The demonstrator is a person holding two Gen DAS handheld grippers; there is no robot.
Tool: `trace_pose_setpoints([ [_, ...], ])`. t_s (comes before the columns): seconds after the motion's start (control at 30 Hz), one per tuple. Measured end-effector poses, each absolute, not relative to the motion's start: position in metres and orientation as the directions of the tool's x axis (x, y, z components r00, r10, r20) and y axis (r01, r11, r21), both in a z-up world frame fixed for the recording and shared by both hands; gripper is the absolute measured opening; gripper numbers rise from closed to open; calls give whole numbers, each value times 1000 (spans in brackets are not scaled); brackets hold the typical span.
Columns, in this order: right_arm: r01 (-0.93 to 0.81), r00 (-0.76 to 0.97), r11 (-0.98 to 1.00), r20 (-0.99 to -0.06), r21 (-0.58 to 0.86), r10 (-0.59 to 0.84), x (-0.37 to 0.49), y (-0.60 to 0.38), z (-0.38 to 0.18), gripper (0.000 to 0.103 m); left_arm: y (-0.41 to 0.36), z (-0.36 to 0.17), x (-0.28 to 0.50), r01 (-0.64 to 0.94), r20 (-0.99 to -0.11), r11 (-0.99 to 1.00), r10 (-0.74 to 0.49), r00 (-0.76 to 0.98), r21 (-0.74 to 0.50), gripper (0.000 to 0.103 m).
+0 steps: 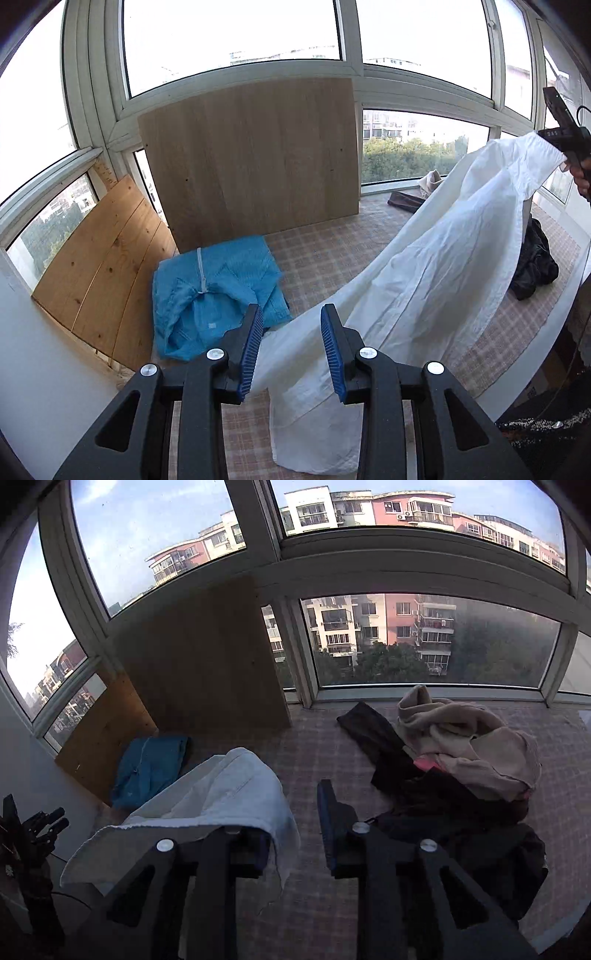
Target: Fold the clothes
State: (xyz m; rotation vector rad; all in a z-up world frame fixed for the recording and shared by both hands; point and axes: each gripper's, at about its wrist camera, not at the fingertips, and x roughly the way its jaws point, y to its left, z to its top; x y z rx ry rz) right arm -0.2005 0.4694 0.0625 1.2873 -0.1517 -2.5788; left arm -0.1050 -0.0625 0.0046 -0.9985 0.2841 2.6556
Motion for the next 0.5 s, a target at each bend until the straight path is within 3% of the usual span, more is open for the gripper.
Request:
trace_pose_setpoints([
  [0.07, 80, -447, -984, -876, 161, -180, -198, 504, -19, 25, -47, -12, -118, -359, -711, -929, 193, -676, 89, 31],
  [0.17, -41, -353, -989, -928, 142, -119, -172, 562, -88, 25, -26, -40, -134, -403, -773, -913, 206, -600, 68, 31],
  [0.3, -58, -354, -980, -922, 189, -157, -149, 585, -109, 28, 5, -81, -146, -464, -848, -886, 235, -475, 14, 31],
  [0.37, -21, -355, -973, -912, 230, -208, -145, 581, -110, 38, 25, -100, -145, -512, -874, -859, 252, -416, -4, 31],
  [0.5, 32, -327, -960, -905, 278, -273, -149, 555, -122, 43, 60, -129, -131, -599, -900, -799, 291, -324, -42, 31],
])
